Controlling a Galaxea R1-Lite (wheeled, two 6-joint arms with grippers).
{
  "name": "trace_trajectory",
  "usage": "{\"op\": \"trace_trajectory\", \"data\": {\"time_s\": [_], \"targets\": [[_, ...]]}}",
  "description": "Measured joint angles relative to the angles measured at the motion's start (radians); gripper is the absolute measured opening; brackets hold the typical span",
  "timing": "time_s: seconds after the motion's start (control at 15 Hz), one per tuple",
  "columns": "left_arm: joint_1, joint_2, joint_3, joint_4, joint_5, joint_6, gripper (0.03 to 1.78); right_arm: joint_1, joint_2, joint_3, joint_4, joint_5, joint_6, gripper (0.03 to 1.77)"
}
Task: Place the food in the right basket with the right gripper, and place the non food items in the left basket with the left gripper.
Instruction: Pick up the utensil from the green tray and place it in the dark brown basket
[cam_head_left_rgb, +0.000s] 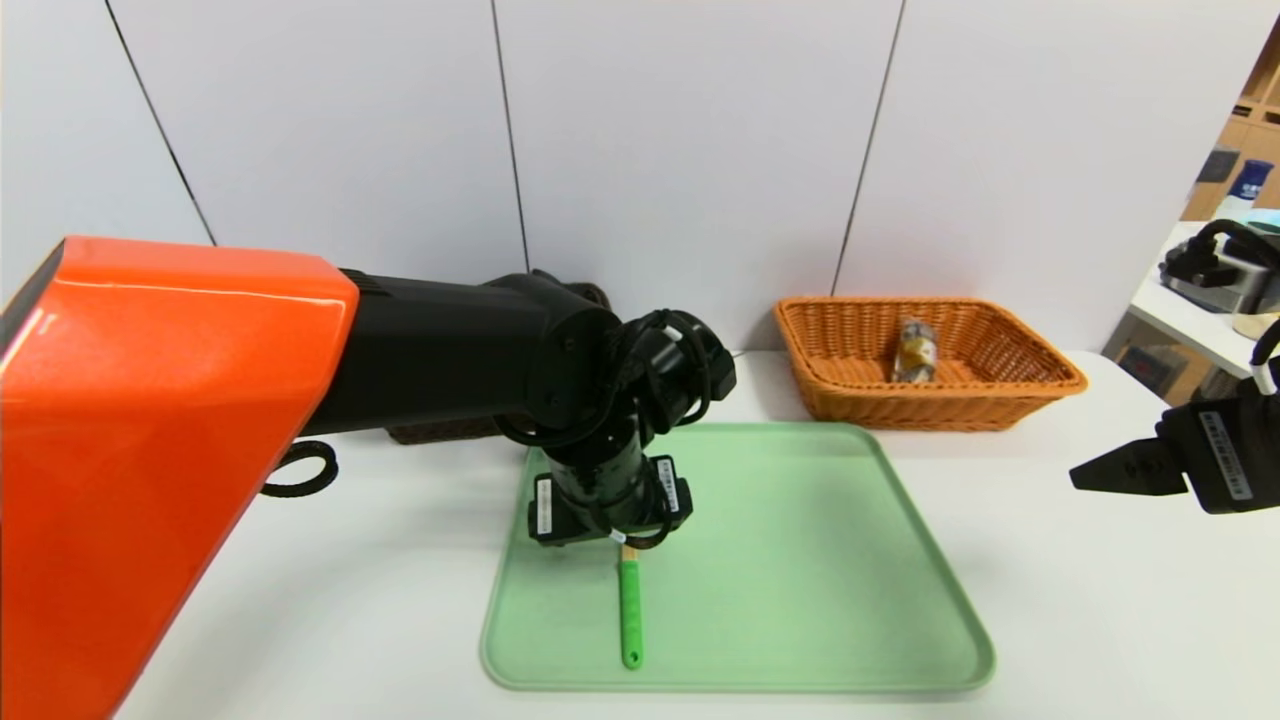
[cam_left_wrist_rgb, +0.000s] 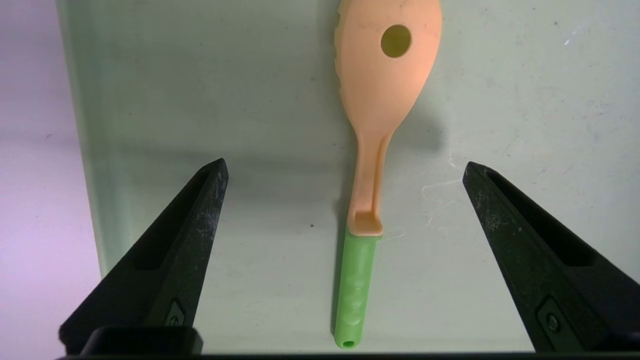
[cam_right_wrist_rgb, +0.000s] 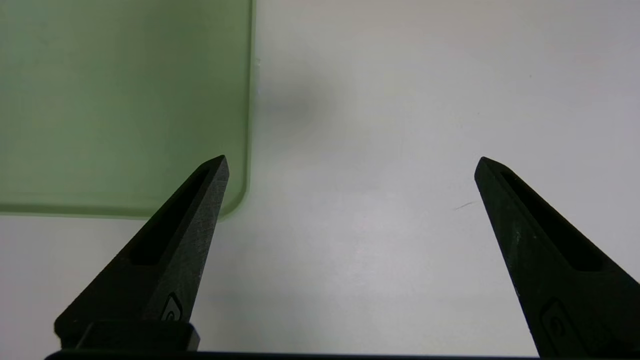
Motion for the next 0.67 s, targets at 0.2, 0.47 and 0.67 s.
{"op": "trace_trajectory", "data": {"time_s": [0.2, 0.47, 0.67], "targets": [[-0.004, 0.003, 0.000, 0.000, 0.000, 0.004, 1.68, 0.000, -0.007, 0.007, 0.000, 0.000, 0.000, 1.70], [-0.011, 0.006, -0.004, 0.013, 0.000, 0.004, 1.69, 0.000, -0.013, 0.009, 0.000, 0.000, 0.000, 1.70], [-0.012, 0.009, -0.004, 0.014, 0.001, 0.005, 1.69, 0.000, -0.014, 0.009, 0.000, -0.001, 0.000, 1.70]]}}
